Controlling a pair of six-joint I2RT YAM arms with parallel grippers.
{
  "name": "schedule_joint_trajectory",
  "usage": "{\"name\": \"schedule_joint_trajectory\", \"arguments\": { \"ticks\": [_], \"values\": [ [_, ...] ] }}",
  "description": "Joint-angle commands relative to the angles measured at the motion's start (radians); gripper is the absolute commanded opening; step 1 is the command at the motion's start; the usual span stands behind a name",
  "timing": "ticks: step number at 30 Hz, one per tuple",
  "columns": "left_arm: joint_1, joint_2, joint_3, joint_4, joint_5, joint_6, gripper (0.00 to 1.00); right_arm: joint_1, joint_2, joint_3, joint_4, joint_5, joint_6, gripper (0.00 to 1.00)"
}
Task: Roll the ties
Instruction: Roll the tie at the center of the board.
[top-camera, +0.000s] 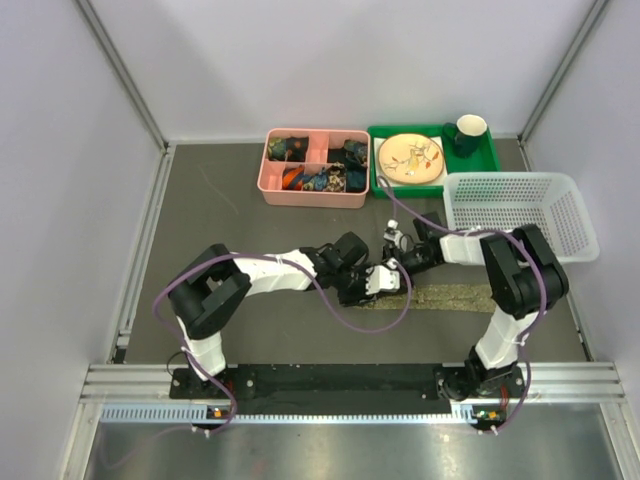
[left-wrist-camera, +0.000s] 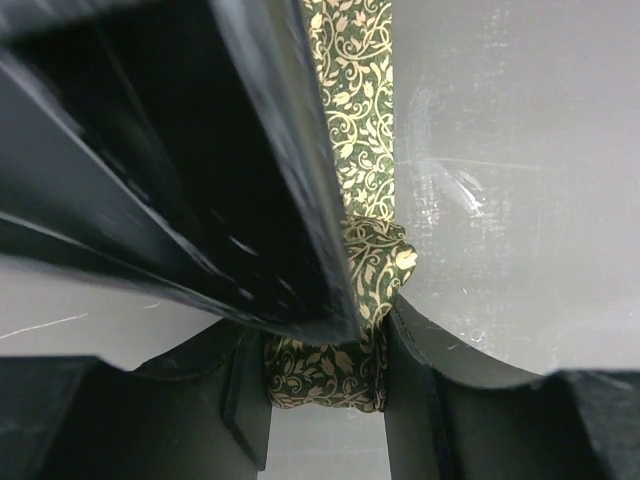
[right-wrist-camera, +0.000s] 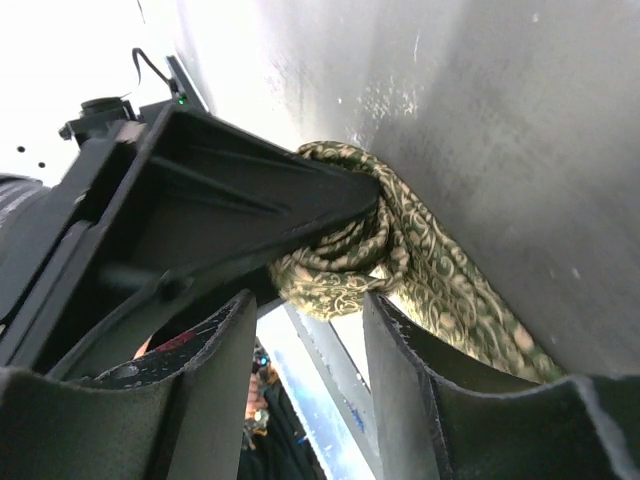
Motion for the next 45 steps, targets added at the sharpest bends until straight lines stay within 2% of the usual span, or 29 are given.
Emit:
{"name": "schedule_joint_trajectory", "arguments": {
  "ticks": [1, 3, 4, 6, 7, 8, 10, 12, 14, 15, 18, 24, 27, 29, 30, 31, 33, 35, 37, 39, 40, 45],
  "values": [
    [-0.013, 0.053, 0.015, -0.159, -0.071, -0.030, 0.17, 0.039, 0.043, 0.015, 0.046, -0.017, 0.013, 0.44],
    [-0.014, 0.056, 0.020, -0.162, -0.078, -0.036, 0.18, 0.042, 0.066, 0.018, 0.043, 0.009, -0.006, 0.41],
    [-0.014, 0.056, 0.020, -0.162, -0.077, -0.036, 0.19, 0.044, 0.080, 0.030, 0.032, 0.020, -0.015, 0.30],
    [-0.014, 0.058, 0.020, -0.160, -0.074, -0.041, 0.25, 0.041, 0.113, 0.045, 0.000, 0.035, -0.045, 0.16],
    [-0.014, 0.055, 0.021, -0.163, -0.065, -0.045, 0.29, 0.041, 0.118, 0.048, -0.008, 0.050, -0.050, 0.00],
    [-0.011, 0.047, 0.020, -0.160, -0.055, -0.045, 0.39, 0.036, 0.121, 0.049, -0.014, 0.061, -0.053, 0.00],
    [0.015, 0.024, -0.020, -0.124, -0.005, -0.058, 0.50, 0.027, 0.121, 0.049, -0.028, 0.087, -0.070, 0.00],
    [0.056, -0.039, -0.066, -0.013, 0.081, -0.071, 0.62, 0.018, 0.120, 0.044, -0.042, 0.100, -0.092, 0.00],
    [0.122, -0.103, -0.153, 0.156, 0.189, -0.097, 0.74, 0.010, 0.127, 0.041, -0.055, 0.110, -0.107, 0.00],
    [0.142, -0.122, -0.213, 0.232, 0.224, -0.104, 0.85, 0.007, 0.129, 0.039, -0.063, 0.115, -0.113, 0.00],
    [0.199, -0.180, -0.321, 0.470, 0.326, -0.139, 0.99, -0.007, 0.138, 0.039, -0.074, 0.129, -0.124, 0.00],
    [0.213, -0.202, -0.395, 0.756, 0.339, -0.205, 0.99, -0.022, 0.146, 0.047, -0.094, 0.150, -0.130, 0.00],
    [0.231, -0.208, -0.382, 0.823, 0.377, -0.242, 0.99, -0.023, 0.149, 0.049, -0.092, 0.147, -0.131, 0.00],
    [0.233, -0.189, -0.356, 0.838, 0.379, -0.343, 0.99, -0.025, 0.143, 0.052, -0.097, 0.144, -0.136, 0.00],
    [0.240, -0.180, -0.294, 0.812, 0.402, -0.367, 0.99, -0.023, 0.138, 0.049, -0.095, 0.144, -0.138, 0.00],
    [0.246, -0.166, -0.242, 0.616, 0.420, -0.330, 0.99, -0.023, 0.135, 0.049, -0.094, 0.144, -0.138, 0.00],
    [0.250, -0.139, -0.074, 0.353, 0.495, -0.172, 0.99, -0.023, 0.135, 0.050, -0.100, 0.141, -0.138, 0.00],
    [0.250, -0.145, -0.080, 0.404, 0.424, -0.238, 0.99, -0.023, 0.136, 0.050, -0.100, 0.143, -0.141, 0.00],
    [0.248, -0.168, -0.135, 0.465, 0.361, -0.218, 0.99, -0.023, 0.141, 0.053, -0.100, 0.138, -0.141, 0.00],
    [0.219, -0.159, -0.072, 0.288, 0.318, -0.135, 0.99, -0.023, 0.136, 0.049, -0.094, 0.138, -0.141, 0.00],
    [0.219, -0.146, -0.056, 0.247, 0.318, -0.124, 0.99, -0.023, 0.130, 0.045, -0.089, 0.137, -0.139, 0.00],
    [0.208, -0.139, -0.132, 0.265, 0.442, -0.113, 0.99, -0.025, 0.123, 0.047, -0.091, 0.126, -0.135, 0.00]
  ]
}}
